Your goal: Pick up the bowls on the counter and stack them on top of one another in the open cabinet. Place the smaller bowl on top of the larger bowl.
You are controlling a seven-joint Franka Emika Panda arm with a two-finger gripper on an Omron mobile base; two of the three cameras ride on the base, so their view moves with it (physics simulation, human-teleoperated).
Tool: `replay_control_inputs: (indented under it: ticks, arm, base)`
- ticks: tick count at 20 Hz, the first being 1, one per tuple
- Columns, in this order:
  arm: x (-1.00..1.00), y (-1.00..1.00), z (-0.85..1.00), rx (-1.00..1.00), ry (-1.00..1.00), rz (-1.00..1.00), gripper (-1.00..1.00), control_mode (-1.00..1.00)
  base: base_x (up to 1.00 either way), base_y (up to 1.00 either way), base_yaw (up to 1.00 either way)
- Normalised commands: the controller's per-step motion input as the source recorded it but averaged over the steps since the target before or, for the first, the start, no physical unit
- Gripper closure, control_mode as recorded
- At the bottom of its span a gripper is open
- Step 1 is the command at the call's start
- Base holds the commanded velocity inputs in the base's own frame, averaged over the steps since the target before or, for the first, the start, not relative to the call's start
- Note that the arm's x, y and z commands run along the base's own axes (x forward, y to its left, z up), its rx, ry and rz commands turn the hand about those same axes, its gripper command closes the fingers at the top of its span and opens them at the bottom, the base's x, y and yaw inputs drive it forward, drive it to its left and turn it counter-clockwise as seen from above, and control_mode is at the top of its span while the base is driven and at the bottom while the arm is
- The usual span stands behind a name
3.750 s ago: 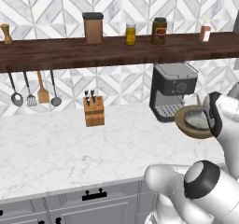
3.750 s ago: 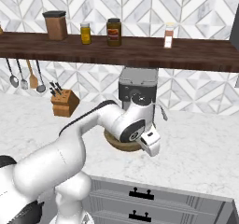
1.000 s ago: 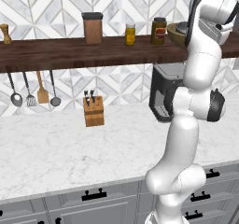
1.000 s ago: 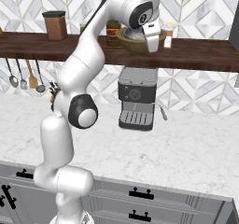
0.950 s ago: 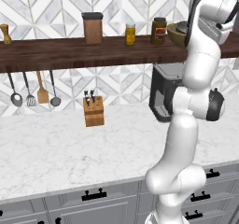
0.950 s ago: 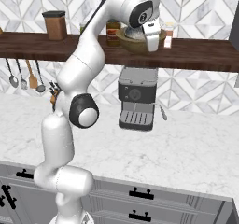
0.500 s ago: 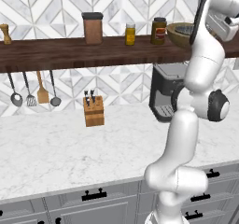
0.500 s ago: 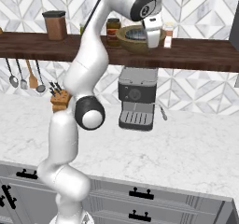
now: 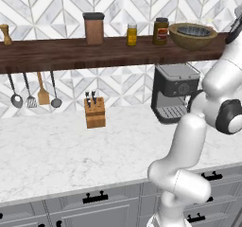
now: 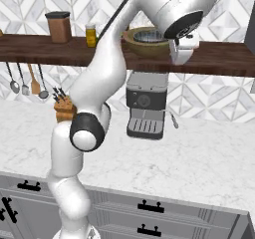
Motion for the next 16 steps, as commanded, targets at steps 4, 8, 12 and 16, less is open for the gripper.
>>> replay_control_inputs:
  ticks: [4,8,12,16]
  arm:
    - [-1.0,-0.54,-1.0,-0.01,-0.58,0.0,-1.0,-1.0]
    - [-1.0,-0.56,-1.0,-0.03,-0.46,0.0,-1.0,-1.0]
    - [-1.0,-0.34,-1.0,-0.1,-0.28,0.0,-1.0,-1.0]
    - [-1.0,-0.02,-1.0,-0.18,-0.24,0.0,-1.0,-1.0]
  base:
    - [0.0,0.0,0.0]
    - [0.0,0.0,0.0]
    - [0.0,0.0,0.0]
    - [0.0,0.0,0.0]
